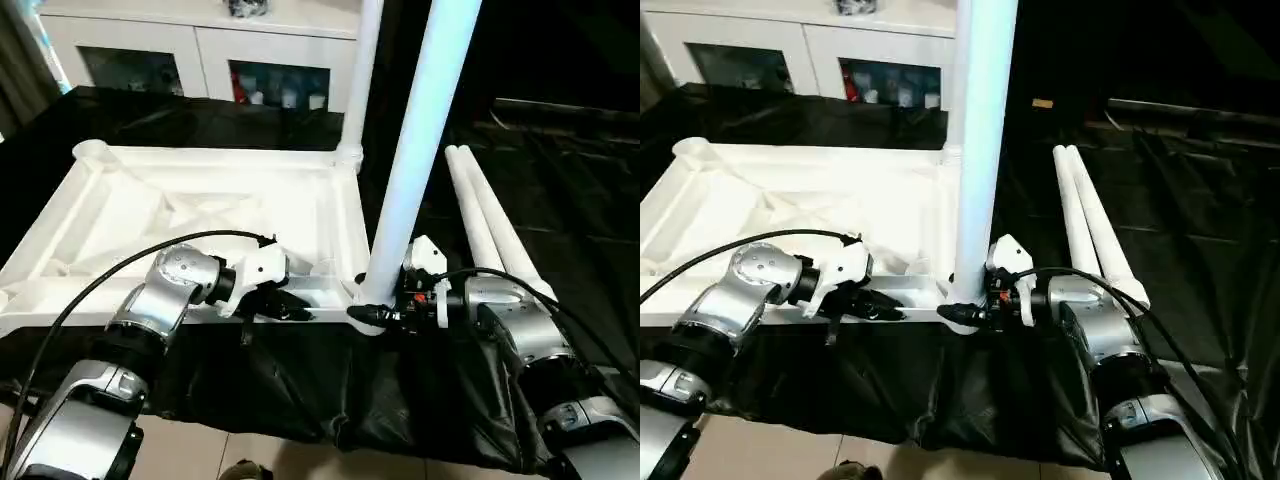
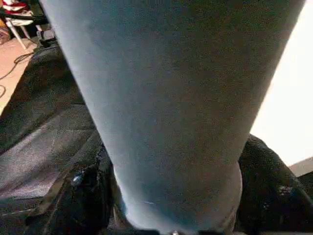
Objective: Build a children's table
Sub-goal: Rotate leg to tighten
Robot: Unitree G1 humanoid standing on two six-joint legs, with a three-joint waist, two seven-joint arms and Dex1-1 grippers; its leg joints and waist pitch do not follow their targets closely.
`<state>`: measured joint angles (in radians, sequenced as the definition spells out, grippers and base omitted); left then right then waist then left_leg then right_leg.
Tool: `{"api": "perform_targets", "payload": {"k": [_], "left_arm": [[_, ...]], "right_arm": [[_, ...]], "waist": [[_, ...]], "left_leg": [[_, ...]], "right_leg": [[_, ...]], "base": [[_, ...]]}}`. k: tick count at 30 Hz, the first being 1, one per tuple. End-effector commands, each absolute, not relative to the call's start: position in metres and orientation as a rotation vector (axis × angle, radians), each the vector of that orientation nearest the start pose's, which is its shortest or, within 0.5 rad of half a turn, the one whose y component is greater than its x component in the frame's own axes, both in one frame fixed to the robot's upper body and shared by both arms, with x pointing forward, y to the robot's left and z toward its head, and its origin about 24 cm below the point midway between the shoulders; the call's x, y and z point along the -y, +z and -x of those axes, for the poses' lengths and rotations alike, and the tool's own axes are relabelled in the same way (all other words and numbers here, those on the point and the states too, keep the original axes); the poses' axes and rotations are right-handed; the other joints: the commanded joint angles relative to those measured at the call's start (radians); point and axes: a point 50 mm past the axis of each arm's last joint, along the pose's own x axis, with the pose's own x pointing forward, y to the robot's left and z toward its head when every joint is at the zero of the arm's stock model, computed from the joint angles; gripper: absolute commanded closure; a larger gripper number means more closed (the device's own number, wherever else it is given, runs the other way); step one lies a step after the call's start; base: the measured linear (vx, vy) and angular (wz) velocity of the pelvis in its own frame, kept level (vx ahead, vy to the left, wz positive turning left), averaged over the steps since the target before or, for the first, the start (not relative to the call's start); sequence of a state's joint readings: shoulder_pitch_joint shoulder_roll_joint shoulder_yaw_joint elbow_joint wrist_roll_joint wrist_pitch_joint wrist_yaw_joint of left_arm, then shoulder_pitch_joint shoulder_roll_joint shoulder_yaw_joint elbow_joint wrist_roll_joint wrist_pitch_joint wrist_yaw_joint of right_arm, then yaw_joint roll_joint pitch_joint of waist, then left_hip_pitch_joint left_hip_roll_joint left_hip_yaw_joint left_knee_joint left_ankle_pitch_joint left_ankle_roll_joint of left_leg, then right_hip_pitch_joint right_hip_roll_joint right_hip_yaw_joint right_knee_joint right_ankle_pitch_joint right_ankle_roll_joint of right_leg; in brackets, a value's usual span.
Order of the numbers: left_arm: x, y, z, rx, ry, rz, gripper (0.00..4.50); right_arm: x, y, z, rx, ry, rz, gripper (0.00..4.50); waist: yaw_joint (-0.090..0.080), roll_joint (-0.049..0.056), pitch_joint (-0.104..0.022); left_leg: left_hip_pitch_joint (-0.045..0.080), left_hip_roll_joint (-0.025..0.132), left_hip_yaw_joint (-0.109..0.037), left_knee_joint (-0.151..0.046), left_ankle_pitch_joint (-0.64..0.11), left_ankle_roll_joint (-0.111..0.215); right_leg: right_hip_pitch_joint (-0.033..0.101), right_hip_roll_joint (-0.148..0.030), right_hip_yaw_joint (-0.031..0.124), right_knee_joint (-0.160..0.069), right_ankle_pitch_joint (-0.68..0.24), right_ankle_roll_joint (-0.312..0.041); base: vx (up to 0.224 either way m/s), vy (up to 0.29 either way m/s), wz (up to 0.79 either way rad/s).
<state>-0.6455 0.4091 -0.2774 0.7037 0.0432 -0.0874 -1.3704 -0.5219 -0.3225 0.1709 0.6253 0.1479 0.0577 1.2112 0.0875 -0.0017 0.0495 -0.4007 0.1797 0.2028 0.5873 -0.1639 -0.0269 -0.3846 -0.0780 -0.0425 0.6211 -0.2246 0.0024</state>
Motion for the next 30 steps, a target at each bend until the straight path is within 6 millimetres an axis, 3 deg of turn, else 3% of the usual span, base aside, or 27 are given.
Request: {"api": "perform_targets", "payload": {"k": [1, 4, 7, 8, 9, 10, 12, 13, 14, 16, 18, 20, 23, 25, 26, 29, 30], "left_arm": [[-0.142, 0.064, -0.320, -0.391, -1.505, -0.506, 4.50], [-0.139, 0.063, -0.323, -0.380, -1.456, -0.507, 4.50], [-0.122, 0.056, -0.335, -0.374, -1.245, -0.524, 4.50], [-0.122, 0.056, -0.335, -0.374, -1.245, -0.524, 4.50], [-0.113, 0.054, -0.337, -0.361, -1.203, -0.494, 4.50], [-0.110, 0.054, -0.337, -0.359, -1.195, -0.487, 4.50], [-0.083, 0.047, -0.335, -0.338, -1.155, -0.480, 4.50], [-0.074, 0.046, -0.334, -0.329, -1.149, -0.465, 4.50], [-0.074, 0.046, -0.334, -0.329, -1.149, -0.465, 4.50], [-0.056, 0.045, -0.329, -0.305, -1.175, -0.467, 4.50], [-0.053, 0.044, -0.327, -0.296, -1.195, -0.492, 4.50], [-0.054, 0.044, -0.326, -0.295, -1.210, -0.500, 4.50], [-0.065, 0.047, -0.326, -0.280, -1.247, -0.520, 4.50], [-0.075, 0.049, -0.325, -0.273, -1.281, -0.533, 4.50], [-0.083, 0.051, -0.324, -0.268, -1.312, -0.548, 4.50], [-0.092, 0.052, -0.323, -0.279, -1.344, -0.542, 4.50], [-0.104, 0.054, -0.321, -0.295, -1.384, -0.535, 4.50]], "right_arm": [[0.134, 0.045, -0.308, -0.307, 1.287, 0.103, 1.74], [0.132, 0.042, -0.309, -0.297, 1.222, 0.071, 1.75], [0.124, 0.026, -0.320, -0.301, 0.892, 0.065, 1.75], [0.124, 0.026, -0.320, -0.301, 0.892, 0.065, 1.75], [0.119, 0.022, -0.323, -0.302, 0.800, 0.027, 1.75], [0.117, 0.021, -0.324, -0.301, 0.780, 0.014, 1.76], [0.098, 0.017, -0.328, -0.298, 0.650, -0.035, 1.76], [0.092, 0.017, -0.329, -0.297, 0.631, -0.034, 1.76], [0.092, 0.017, -0.329, -0.297, 0.631, -0.034, 1.76], [0.079, 0.019, -0.329, -0.277, 0.633, -0.017, 1.76], [0.078, 0.022, -0.330, -0.250, 0.639, 0.012, 1.06], [0.079, 0.023, -0.330, -0.244, 0.647, -0.003, 1.06], [0.089, 0.027, -0.330, -0.235, 0.711, 0.021, 0.60], [0.098, 0.030, -0.331, -0.227, 0.751, 0.031, 0.60], [0.105, 0.034, -0.331, -0.222, 0.792, 0.022, 0.60], [0.110, 0.038, -0.330, -0.214, 0.859, 0.045, 0.60], [0.118, 0.041, -0.326, -0.222, 0.973, 0.086, 0.60]], "waist": [[0.000, -0.001, -0.067], [0.000, -0.001, -0.066], [-0.009, -0.002, -0.061], [-0.012, -0.002, -0.057], [-0.012, -0.002, -0.056], [-0.015, -0.002, -0.055], [-0.021, -0.002, -0.053], [-0.023, 0.004, -0.052], [-0.026, 0.001, -0.051], [-0.024, -0.002, -0.052], [-0.024, -0.001, -0.053], [-0.024, -0.001, -0.055], [-0.023, -0.001, -0.056], [-0.025, -0.001, -0.057], [-0.026, -0.002, -0.060], [-0.027, 0.002, -0.064], [-0.023, -0.001, -0.065]], "left_leg": [[0.037, 0.064, -0.022, -0.063, -0.161, 0.065], [0.037, 0.064, -0.022, -0.064, -0.168, 0.062], [0.043, 0.064, -0.025, -0.072, -0.236, 0.011], [0.042, 0.064, -0.026, -0.074, -0.251, -0.003], [0.044, 0.063, -0.029, -0.077, -0.287, -0.026], [0.044, 0.064, -0.029, -0.078, -0.295, -0.031], [0.046, 0.064, -0.032, -0.083, -0.320, -0.043], [0.050, 0.063, -0.035, -0.085, -0.342, -0.054], [0.050, 0.062, -0.033, -0.085, -0.348, -0.057], [0.048, 0.059, -0.034, -0.083, -0.350, -0.045], [0.046, 0.060, -0.035, -0.084, -0.338, -0.036], [0.043, 0.059, -0.035, -0.084, -0.326, -0.029], [0.040, 0.059, -0.035, -0.084, -0.306, -0.011], [0.038, 0.059, -0.033, -0.082, -0.290, -0.002], [0.033, 0.057, -0.034, -0.079, -0.274, 0.011], [0.032, 0.058, -0.029, -0.072, -0.204, 0.044], [0.032, 0.058, -0.027, -0.067, -0.186, 0.057]], "right_leg": [[0.032, -0.074, 0.036, -0.054, 0.040, -0.298], [0.031, -0.074, 0.036, -0.056, 0.023, -0.295], [0.023, -0.079, 0.041, -0.069, -0.092, -0.280], [0.021, -0.080, 0.043, -0.073, -0.128, -0.272], [0.023, -0.083, 0.044, -0.082, -0.213, -0.245], [0.020, -0.083, 0.045, -0.082, -0.221, -0.240], [0.016, -0.080, 0.046, -0.087, -0.248, -0.224], [0.014, -0.080, 0.046, -0.091, -0.271, -0.214], [0.014, -0.079, 0.046, -0.093, -0.277, -0.211], [0.015, -0.081, 0.049, -0.098, -0.292, -0.195], [0.016, -0.079, 0.049, -0.097, -0.275, -0.187], [0.017, -0.078, 0.048, -0.095, -0.247, -0.187], [0.022, -0.078, 0.047, -0.091, -0.201, -0.197], [0.023, -0.077, 0.046, -0.088, -0.172, -0.205], [0.031, -0.078, 0.045, -0.085, -0.148, -0.210], [0.033, -0.075, 0.043, -0.072, -0.032, -0.240], [0.036, -0.074, 0.040, -0.069, 0.001, -0.255]], "base": [[0.000, 0.000, 0.00], [0.000, 0.000, 0.00], [0.000, 0.000, 0.00], [0.000, 0.000, 0.00], [0.000, 0.000, 0.00], [0.000, 0.000, 0.00], [0.000, 0.000, 0.00], [0.000, 0.000, 0.00], [0.000, 0.000, 0.00], [0.000, 0.000, 0.00], [0.000, 0.000, 0.00], [0.000, 0.000, 0.00], [0.000, 0.000, 0.00], [0.000, 0.000, 0.00], [0.000, 0.000, 0.00], [0.000, 0.000, 0.00], [0.000, 0.000, 0.00]]}}
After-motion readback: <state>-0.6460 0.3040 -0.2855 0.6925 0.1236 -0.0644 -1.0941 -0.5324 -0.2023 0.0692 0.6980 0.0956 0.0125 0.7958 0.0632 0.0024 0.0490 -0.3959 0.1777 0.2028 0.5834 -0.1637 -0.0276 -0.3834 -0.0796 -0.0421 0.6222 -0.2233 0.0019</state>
